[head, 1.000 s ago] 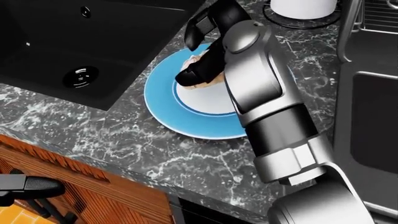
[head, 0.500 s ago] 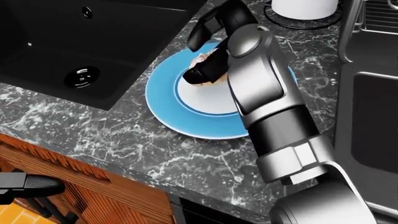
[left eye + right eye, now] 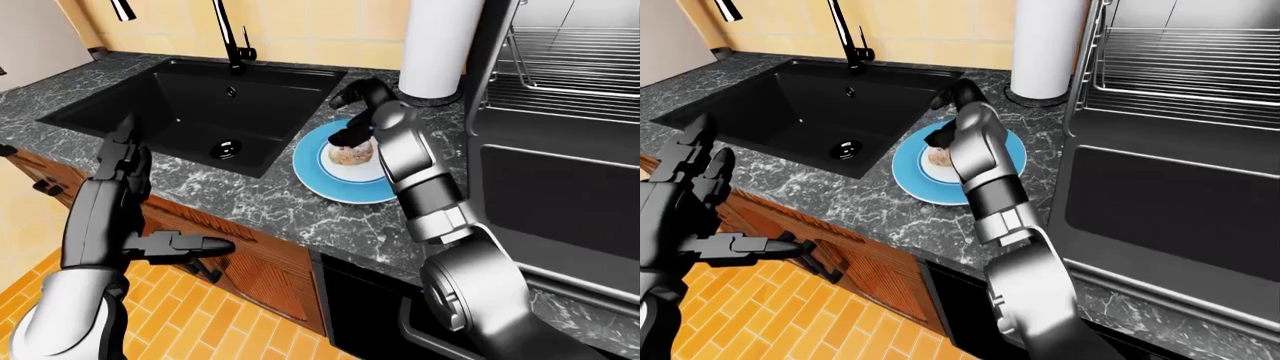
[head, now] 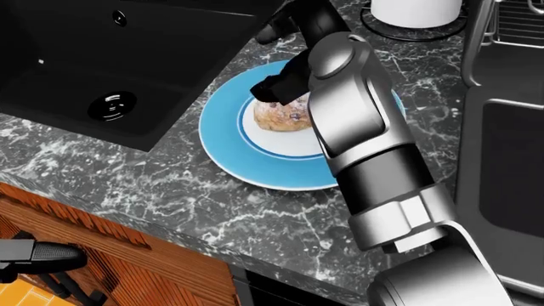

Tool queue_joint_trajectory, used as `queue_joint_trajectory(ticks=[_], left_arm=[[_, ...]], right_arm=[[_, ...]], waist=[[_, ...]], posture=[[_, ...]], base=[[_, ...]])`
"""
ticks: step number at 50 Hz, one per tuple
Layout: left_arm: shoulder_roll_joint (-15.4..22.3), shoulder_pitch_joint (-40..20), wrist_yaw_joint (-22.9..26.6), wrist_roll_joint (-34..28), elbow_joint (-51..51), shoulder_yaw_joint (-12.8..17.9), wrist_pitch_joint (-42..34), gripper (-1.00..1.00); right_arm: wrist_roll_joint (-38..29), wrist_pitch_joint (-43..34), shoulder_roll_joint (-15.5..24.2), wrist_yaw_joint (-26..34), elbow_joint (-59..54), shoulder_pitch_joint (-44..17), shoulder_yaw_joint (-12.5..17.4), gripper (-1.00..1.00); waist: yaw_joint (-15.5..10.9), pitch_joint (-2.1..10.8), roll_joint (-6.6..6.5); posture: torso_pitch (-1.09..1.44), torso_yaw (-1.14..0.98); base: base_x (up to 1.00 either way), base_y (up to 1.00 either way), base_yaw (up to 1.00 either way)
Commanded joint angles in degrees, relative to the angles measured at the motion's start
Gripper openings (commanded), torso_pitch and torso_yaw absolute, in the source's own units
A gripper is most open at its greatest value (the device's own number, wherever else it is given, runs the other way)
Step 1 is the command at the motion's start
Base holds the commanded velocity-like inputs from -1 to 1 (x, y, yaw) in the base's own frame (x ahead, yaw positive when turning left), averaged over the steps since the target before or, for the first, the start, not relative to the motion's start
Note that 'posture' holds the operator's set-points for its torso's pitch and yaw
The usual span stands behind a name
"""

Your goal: Pick the scone from the top rack and place it on the plate on the counter.

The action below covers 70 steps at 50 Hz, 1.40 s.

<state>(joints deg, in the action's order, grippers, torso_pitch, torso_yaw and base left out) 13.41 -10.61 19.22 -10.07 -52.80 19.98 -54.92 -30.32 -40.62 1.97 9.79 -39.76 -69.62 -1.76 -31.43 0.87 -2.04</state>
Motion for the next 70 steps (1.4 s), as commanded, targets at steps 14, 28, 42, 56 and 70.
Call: queue_joint_trajectory(ticks=[14, 28, 42, 56, 70], left_arm=[[0.6, -0.5, -0.1, -0.3, -2.0, 1.0, 1.5, 1.00], [1.2, -2.1, -0.2, -0.4, -1.4, 0.2, 0.5, 1.00], [1.8, -2.9, 0.0, -0.9, -1.0, -0.1, 0.0, 1.00], [1.9, -3.0, 0.4, -1.3, -1.9, 0.3, -0.8, 1.00], [2.7, -3.8, 0.7, -1.4, -2.3, 0.9, -2.0, 1.00]], right_arm=[[-0.5, 0.2, 0.1, 0.1, 3.6, -2.0, 0.1, 1.00], [-4.6, -14.7, -1.3, 9.9, 27.1, -0.2, -2.6, 1.00], [-10.9, -26.8, -2.0, 19.2, 42.8, -2.9, -2.9, 1.00], [-13.3, -40.4, 2.4, 26.2, 54.8, -9.0, -4.8, 1.00], [-20.6, -51.9, 10.8, 38.7, 66.6, -9.7, -8.5, 1.00]], waist=[[-0.1, 1.31, -0.10], [-0.2, 0.94, -0.02], [-0.1, 0.55, -0.10], [-0.1, 0.19, 0.08], [-0.3, -0.43, 0.43]], posture=[[0.00, 0.44], [0.00, 0.44], [0.00, 0.44], [0.00, 0.44], [0.00, 0.44]], base=[[0.00, 0.00, 0.00], [0.00, 0.00, 0.00], [0.00, 0.00, 0.00], [0.00, 0.00, 0.00], [0.00, 0.00, 0.00]])
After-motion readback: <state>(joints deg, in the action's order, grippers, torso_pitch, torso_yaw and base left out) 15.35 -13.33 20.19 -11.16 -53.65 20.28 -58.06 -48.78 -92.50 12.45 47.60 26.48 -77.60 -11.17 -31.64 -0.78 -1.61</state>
